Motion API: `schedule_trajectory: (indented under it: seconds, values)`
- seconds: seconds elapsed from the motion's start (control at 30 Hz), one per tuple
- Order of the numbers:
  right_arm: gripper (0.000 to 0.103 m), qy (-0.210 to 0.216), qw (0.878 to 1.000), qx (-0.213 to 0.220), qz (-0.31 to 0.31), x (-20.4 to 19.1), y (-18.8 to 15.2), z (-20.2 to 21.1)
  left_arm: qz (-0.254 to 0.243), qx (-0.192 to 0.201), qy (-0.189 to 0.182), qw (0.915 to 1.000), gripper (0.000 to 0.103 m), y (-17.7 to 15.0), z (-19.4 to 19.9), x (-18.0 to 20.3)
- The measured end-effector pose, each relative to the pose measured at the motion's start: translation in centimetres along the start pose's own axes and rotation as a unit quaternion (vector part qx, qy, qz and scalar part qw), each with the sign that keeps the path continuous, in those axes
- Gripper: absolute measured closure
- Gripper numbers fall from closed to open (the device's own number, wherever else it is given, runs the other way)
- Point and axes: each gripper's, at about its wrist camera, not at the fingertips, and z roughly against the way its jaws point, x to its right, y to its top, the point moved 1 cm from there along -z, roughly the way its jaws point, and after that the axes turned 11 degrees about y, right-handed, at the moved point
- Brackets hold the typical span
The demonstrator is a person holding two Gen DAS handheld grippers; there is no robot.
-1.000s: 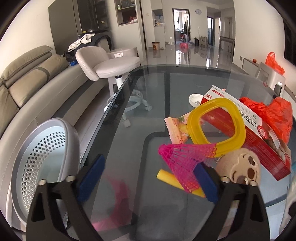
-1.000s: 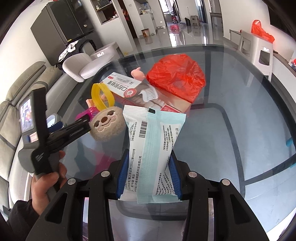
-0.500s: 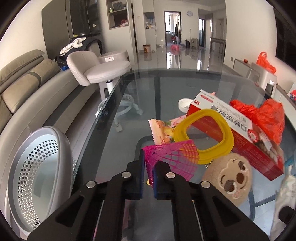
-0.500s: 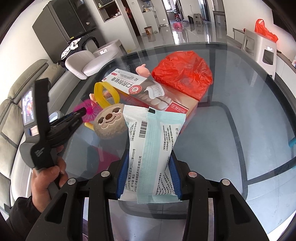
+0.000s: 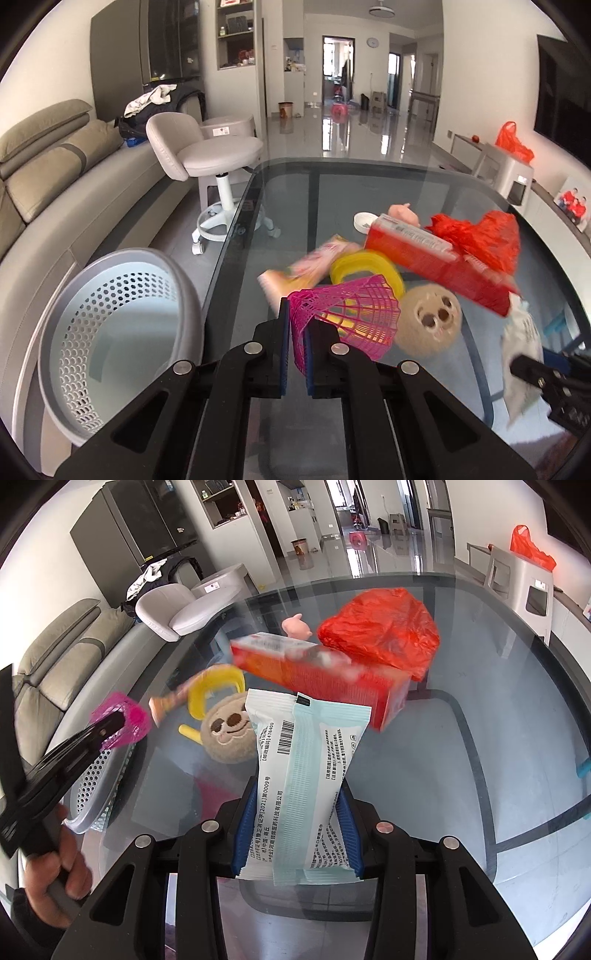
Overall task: Collect trash
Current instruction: 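Grasp the pink shuttlecock with the left tool while the right tool holds the packet, then carry both items over the grey wastebasket and open both tools to drop them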
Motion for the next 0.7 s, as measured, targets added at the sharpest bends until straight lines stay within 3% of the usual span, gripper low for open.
schedule_trajectory:
  seconds: [0.33,0.53,0.7]
  values:
    - [0.063,0.014,1.000,0.002,0.023,-2.5,0.3,0.0,0.014,0.014,0.016,0.9997,0.096,-1.2,3.2,-3.7]
    - [0.063,0.029,0.997,-0.001,0.064,-6.5,0.8,-0.6,0.042,0.014,0.049,0.9978,0.096,-1.8,4.1,-8.2]
    - [0.063,0.072,0.993,-0.017,0.090,-11.0,1.5,-3.0,0.061,0.007,0.075,0.9953,0.096,-2.5,4.0,-12.1]
